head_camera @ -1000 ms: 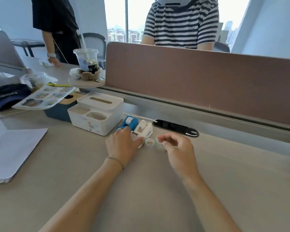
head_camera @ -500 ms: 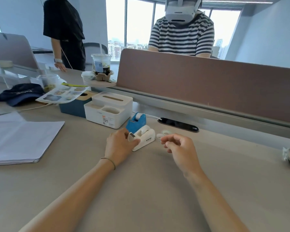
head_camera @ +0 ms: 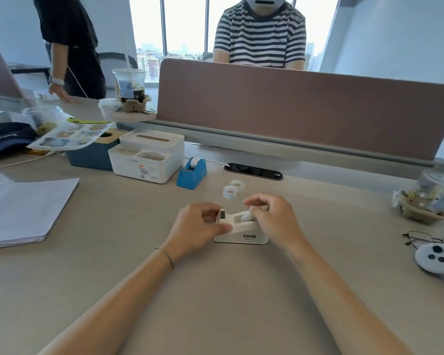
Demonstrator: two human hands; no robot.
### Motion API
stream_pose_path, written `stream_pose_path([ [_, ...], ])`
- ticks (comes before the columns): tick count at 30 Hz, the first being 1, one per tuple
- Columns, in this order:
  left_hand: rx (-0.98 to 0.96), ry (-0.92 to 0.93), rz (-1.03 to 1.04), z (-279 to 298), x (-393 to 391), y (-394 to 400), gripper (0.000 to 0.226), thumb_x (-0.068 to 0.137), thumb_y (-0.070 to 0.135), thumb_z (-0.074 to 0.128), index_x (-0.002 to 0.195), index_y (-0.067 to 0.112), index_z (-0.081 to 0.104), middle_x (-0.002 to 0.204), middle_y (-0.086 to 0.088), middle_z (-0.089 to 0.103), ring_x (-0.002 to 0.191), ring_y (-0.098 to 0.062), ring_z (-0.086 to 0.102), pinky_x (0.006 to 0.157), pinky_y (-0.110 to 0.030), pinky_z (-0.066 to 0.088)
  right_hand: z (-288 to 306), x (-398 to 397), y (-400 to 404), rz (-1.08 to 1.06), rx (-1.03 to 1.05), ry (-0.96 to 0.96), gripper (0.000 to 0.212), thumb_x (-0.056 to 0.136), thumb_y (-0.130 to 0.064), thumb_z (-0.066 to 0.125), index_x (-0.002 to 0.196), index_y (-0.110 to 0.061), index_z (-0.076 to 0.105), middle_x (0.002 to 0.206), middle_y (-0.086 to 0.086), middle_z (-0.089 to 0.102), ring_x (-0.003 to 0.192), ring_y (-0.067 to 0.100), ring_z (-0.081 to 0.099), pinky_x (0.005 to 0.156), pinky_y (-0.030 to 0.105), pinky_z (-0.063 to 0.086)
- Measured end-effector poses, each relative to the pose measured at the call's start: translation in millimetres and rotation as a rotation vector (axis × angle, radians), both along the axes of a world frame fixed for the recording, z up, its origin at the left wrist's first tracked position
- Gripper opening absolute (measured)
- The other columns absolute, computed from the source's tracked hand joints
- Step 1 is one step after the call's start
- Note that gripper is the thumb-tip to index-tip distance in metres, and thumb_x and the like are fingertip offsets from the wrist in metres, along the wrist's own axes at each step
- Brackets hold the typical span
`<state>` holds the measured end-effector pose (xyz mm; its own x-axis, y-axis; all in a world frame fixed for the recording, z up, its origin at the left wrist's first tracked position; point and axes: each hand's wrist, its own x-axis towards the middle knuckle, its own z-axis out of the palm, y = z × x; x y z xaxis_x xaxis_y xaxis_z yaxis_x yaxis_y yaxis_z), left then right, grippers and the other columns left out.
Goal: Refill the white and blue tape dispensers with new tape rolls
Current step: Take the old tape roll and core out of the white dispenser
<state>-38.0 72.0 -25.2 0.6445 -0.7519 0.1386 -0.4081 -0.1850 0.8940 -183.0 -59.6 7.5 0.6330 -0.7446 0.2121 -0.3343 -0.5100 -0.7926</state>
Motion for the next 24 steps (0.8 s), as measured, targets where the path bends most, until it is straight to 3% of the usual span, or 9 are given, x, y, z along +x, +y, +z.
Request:
stream_pose_path([
  [5,-0.029,-0.033,-0.056,-2.3,-14.8,-16.4,0.035,0.070,0.024,0.089,0.099,0.036,0.074,0.094,0.020,0.076,0.090,0.009,0.071,0.094,-0.025,0.057,3.9,-18.3,-8.2,-0.065,0.039,0.034,0.016,0.082,-0.016,0.067,0.074,-0.023,0.080,0.075,-0.011,0.074,0.078,0.011,0.067,0.067,0.024,0.049],
  [8,-0.031,-0.054,-0.075,-5.2,-15.0,-14.8,0.035,0.072,0.026,0.088,0.101,0.037,0.072,0.095,0.021,0.075,0.090,0.010,0.071,0.094,-0.023,0.056,5.5,-14.4,-9.6,-0.040,-0.018,0.113,0.013,0.078,-0.024,0.073,0.066,-0.023,0.076,0.075,-0.009,0.076,0.078,0.010,0.067,0.069,0.027,0.050],
  [11,-0.003,-0.095,-0.111,-4.3,-7.9,-16.4,0.032,0.069,0.032,0.089,0.096,0.035,0.072,0.097,0.015,0.077,0.091,0.003,0.072,0.092,-0.024,0.056,6.2,-5.9,-20.0,-0.010,-0.050,0.198,0.008,0.068,-0.028,0.077,0.066,-0.021,0.076,0.068,-0.008,0.075,0.073,0.012,0.069,0.070,0.032,0.056],
  [14,0.158,-0.221,-0.220,15.2,5.7,-26.4,0.033,0.063,0.037,0.091,0.088,0.027,0.072,0.088,0.009,0.076,0.083,-0.007,0.073,0.084,-0.030,0.059,9.4,1.0,-33.8,0.055,-0.059,0.271,0.009,0.067,-0.027,0.079,0.066,-0.019,0.076,0.066,-0.006,0.074,0.072,0.015,0.070,0.072,0.037,0.058],
  [18,0.420,-0.422,-0.396,45.1,13.8,-46.7,0.038,0.060,0.041,0.090,0.080,0.024,0.062,0.086,-0.001,0.067,0.074,-0.019,0.061,0.070,-0.036,0.053,14.1,0.7,-39.8,0.122,-0.037,0.329,0.016,0.067,-0.023,0.081,0.057,-0.021,0.069,0.053,-0.012,0.063,0.058,0.008,0.057,0.059,0.029,0.047],
  [22,0.463,-0.424,-0.469,48.2,18.4,-54.4,0.043,0.061,0.040,0.090,0.082,0.018,0.060,0.078,0.001,0.058,0.069,-0.015,0.050,0.062,-0.033,0.043,16.0,-5.8,-43.7,0.189,-0.019,0.289,0.012,0.075,-0.015,0.077,0.064,-0.017,0.071,0.045,-0.019,0.055,0.044,-0.001,0.047,0.048,0.011,0.032],
  [24,0.445,-0.407,-0.480,46.7,18.8,-53.4,0.043,0.062,0.040,0.090,0.083,0.019,0.059,0.077,0.001,0.056,0.069,-0.015,0.048,0.061,-0.030,0.040,19.6,-9.7,-43.2,0.223,-0.057,0.277,0.010,0.076,-0.022,0.080,0.070,-0.016,0.075,0.052,-0.014,0.059,0.046,0.002,0.043,0.047,0.013,0.032],
])
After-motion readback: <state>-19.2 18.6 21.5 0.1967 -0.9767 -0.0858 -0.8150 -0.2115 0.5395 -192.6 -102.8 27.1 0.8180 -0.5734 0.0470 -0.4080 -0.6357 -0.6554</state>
